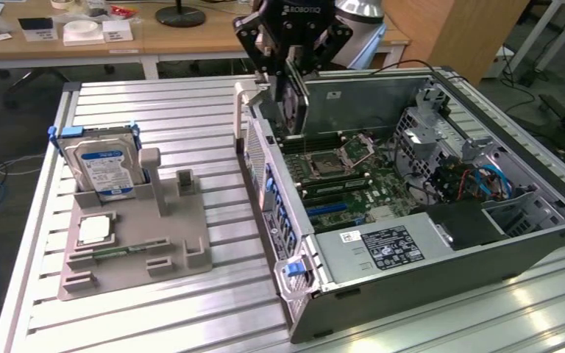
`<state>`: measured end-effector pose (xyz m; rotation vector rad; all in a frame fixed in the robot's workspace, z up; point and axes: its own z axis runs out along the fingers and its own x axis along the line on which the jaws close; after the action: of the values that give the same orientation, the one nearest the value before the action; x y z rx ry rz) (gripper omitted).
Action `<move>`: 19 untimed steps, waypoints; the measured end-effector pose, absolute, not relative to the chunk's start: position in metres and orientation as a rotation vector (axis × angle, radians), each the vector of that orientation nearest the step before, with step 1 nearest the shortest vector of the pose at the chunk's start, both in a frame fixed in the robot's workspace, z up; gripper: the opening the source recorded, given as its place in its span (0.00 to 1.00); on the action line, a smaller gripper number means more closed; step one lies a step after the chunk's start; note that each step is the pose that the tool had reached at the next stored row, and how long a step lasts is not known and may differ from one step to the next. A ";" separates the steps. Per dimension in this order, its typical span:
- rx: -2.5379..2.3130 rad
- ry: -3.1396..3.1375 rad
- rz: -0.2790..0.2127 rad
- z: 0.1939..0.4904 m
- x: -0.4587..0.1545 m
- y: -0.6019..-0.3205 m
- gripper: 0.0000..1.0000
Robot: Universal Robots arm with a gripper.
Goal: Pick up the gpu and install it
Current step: 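Pick up the gpu and move the gpu toward the slot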
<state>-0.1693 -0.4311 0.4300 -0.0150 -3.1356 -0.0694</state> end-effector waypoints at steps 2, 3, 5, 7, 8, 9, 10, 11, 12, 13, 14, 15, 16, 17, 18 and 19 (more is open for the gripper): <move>-0.015 -3.136 -0.064 0.430 -0.163 -0.431 0.28; -0.015 -3.136 -0.062 0.430 -0.161 -0.431 0.28; -0.015 -3.136 -0.062 0.430 -0.156 -0.431 0.28; -0.015 -3.136 -0.062 0.430 -0.151 -0.431 0.28; -0.015 -3.136 -0.062 0.430 -0.148 -0.431 0.28; -0.015 -3.136 -0.062 0.430 -0.144 -0.431 0.28; -0.015 -3.136 -0.062 0.430 -0.140 -0.431 0.28; -0.015 -3.136 -0.062 0.429 -0.135 -0.431 0.28; -0.015 -3.136 -0.062 0.429 -0.131 -0.431 0.28; -0.015 -3.136 -0.062 0.429 -0.126 -0.431 0.28; -0.015 -3.136 -0.062 0.429 -0.122 -0.431 0.28; -0.015 -3.136 -0.062 0.429 -0.117 -0.431 0.28; -0.015 -3.136 -0.062 0.429 -0.113 -0.431 0.28; -0.015 -3.136 -0.062 0.429 -0.109 -0.431 0.28; -0.015 -3.136 -0.062 0.429 -0.104 -0.431 0.28; -0.015 -3.136 -0.062 0.429 -0.100 -0.431 0.28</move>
<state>-0.1001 -0.4310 0.4292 -0.0152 -3.1358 -0.0621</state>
